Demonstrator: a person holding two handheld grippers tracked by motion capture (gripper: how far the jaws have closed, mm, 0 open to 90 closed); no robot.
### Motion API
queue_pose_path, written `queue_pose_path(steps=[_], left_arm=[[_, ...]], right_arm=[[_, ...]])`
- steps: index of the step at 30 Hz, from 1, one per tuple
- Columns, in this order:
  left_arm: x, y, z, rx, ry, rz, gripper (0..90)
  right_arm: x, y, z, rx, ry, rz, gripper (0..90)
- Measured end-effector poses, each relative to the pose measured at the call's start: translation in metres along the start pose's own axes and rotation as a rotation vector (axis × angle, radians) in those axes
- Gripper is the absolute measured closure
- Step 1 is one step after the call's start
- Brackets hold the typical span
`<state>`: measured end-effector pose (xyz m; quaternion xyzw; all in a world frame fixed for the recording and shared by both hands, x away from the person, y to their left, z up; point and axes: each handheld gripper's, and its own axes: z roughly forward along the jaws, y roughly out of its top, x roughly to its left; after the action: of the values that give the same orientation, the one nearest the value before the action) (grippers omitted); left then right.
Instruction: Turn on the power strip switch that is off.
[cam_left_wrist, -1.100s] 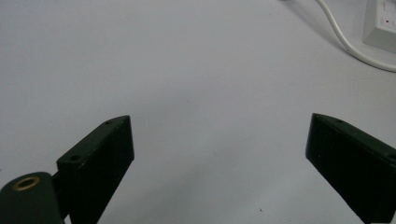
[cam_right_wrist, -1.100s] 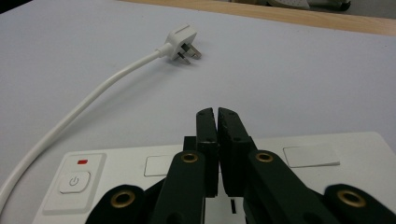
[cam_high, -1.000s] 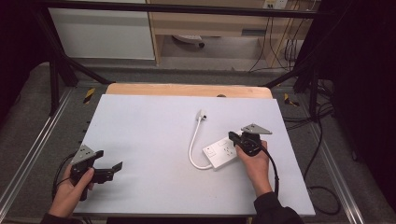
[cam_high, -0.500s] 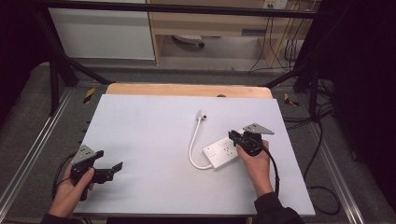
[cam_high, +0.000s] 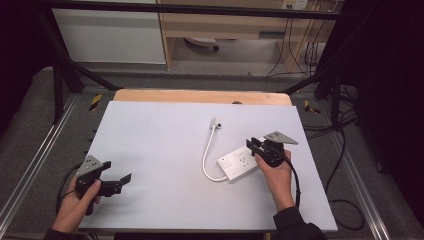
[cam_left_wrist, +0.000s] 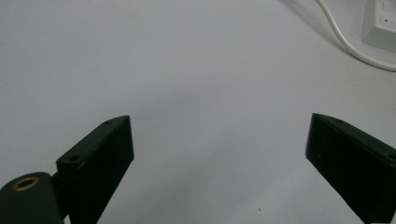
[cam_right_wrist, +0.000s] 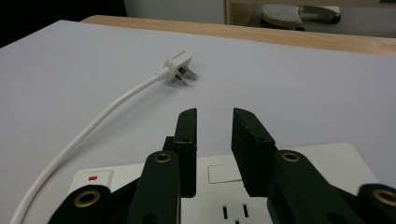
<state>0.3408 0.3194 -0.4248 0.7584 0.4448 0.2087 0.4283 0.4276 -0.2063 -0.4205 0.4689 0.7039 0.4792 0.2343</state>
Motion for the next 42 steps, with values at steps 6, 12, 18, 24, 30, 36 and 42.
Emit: queue_pose_path(steps=[6, 12, 18, 24, 30, 36, 42], left_arm=[[0.0, 0.0, 0.0, 0.0, 0.001, -0.002, 7.4], [0.0, 0.0, 0.0, -0.002, 0.0, -0.003, 7.3], [0.0, 0.0, 0.0, -0.001, -0.001, -0.005, 6.9], [0.0, 0.0, 0.0, -0.002, -0.002, 0.0, 6.9], [0.0, 0.0, 0.0, -0.002, -0.003, -0.002, 6.9], [0.0, 0.0, 0.0, -0.004, -0.002, -0.003, 6.9], [0.0, 0.0, 0.0, -0.006, -0.003, -0.004, 6.9]], right_arm=[[-0.001, 0.003, -0.005, -0.017, -0.004, 0.005, 65.8], [-0.001, 0.007, -0.013, -0.032, -0.022, 0.007, 53.5], [-0.001, 0.011, -0.02, -0.048, -0.038, 0.024, 43.6], [-0.001, 0.015, -0.025, -0.061, -0.042, 0.03, 37.3], [-0.001, 0.02, -0.031, -0.06, -0.039, 0.038, 30.3], [0.001, 0.025, -0.038, -0.074, -0.038, 0.025, 25.4], [0.002, 0.027, -0.043, -0.067, -0.044, 0.013, 13.0]])
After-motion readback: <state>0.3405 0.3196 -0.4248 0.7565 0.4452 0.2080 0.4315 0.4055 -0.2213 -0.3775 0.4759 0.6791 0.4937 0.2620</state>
